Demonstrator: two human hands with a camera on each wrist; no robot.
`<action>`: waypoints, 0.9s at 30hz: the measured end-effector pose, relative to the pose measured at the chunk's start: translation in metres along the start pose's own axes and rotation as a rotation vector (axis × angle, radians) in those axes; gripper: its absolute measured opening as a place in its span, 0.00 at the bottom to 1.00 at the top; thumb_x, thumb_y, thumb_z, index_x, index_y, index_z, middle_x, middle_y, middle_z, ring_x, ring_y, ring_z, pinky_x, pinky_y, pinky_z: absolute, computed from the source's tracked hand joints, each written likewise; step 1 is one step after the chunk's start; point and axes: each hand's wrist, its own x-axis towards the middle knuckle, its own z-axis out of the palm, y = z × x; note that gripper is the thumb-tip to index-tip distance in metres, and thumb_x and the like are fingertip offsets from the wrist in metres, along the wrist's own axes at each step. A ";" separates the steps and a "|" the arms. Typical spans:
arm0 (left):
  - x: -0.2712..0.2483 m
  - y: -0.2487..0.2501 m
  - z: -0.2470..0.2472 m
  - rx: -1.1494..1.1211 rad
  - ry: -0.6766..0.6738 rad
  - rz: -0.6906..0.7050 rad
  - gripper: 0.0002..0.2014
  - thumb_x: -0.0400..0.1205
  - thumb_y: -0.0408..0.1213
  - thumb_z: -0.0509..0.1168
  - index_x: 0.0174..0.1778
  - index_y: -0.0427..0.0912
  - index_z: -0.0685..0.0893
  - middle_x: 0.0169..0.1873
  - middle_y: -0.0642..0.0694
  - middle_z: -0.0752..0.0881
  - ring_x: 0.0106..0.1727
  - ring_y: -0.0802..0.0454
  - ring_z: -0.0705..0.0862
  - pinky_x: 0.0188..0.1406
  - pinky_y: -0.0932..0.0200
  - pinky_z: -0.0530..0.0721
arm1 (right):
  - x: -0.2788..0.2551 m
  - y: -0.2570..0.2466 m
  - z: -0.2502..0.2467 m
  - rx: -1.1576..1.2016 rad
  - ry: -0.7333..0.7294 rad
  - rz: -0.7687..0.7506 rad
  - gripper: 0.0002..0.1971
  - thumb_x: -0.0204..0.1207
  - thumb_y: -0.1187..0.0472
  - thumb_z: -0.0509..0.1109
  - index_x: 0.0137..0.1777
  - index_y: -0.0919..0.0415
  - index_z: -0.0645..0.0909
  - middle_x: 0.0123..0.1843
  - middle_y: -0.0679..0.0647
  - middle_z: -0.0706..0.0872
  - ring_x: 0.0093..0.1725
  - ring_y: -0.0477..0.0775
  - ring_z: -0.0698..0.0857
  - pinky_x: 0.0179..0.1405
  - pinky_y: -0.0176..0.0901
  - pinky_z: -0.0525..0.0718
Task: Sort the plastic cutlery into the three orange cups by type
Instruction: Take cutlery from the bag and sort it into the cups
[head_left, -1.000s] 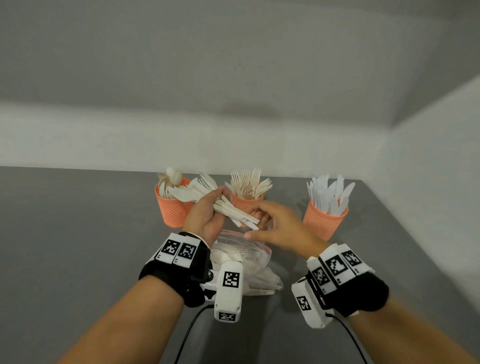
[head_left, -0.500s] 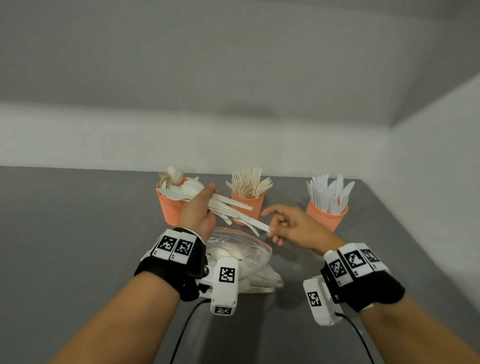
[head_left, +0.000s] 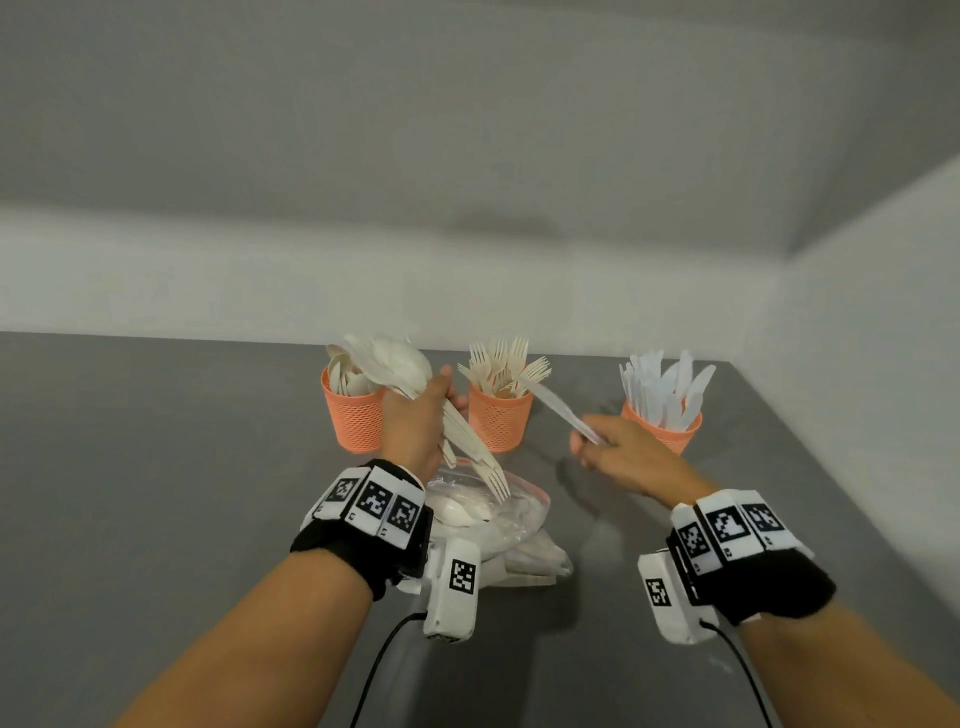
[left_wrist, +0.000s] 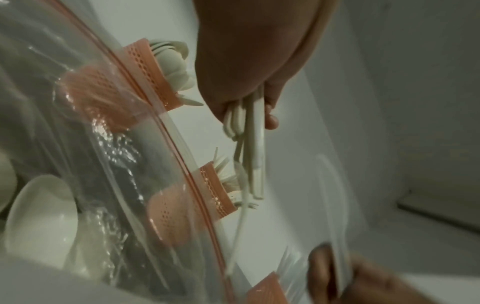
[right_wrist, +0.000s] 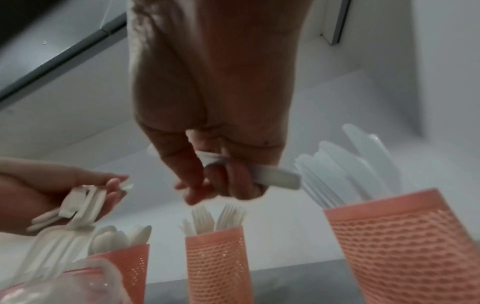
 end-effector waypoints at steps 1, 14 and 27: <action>-0.001 -0.003 0.002 0.087 -0.008 0.044 0.12 0.80 0.31 0.65 0.31 0.39 0.76 0.18 0.48 0.80 0.19 0.56 0.81 0.22 0.61 0.81 | 0.000 -0.007 0.001 0.054 0.077 -0.037 0.11 0.76 0.67 0.64 0.33 0.55 0.76 0.29 0.48 0.76 0.29 0.44 0.73 0.30 0.29 0.70; -0.022 -0.028 0.030 0.504 -0.069 0.264 0.12 0.75 0.24 0.65 0.53 0.33 0.77 0.32 0.41 0.83 0.29 0.52 0.82 0.19 0.72 0.76 | 0.024 -0.076 0.031 0.075 0.332 -0.395 0.06 0.74 0.67 0.70 0.43 0.67 0.89 0.35 0.59 0.83 0.34 0.53 0.78 0.37 0.46 0.76; -0.026 -0.037 0.043 0.631 -0.076 0.404 0.10 0.82 0.36 0.62 0.57 0.38 0.75 0.35 0.61 0.74 0.35 0.69 0.74 0.28 0.83 0.72 | 0.037 -0.072 0.041 0.159 0.451 -0.224 0.12 0.76 0.59 0.70 0.36 0.68 0.83 0.46 0.53 0.68 0.31 0.43 0.70 0.38 0.35 0.71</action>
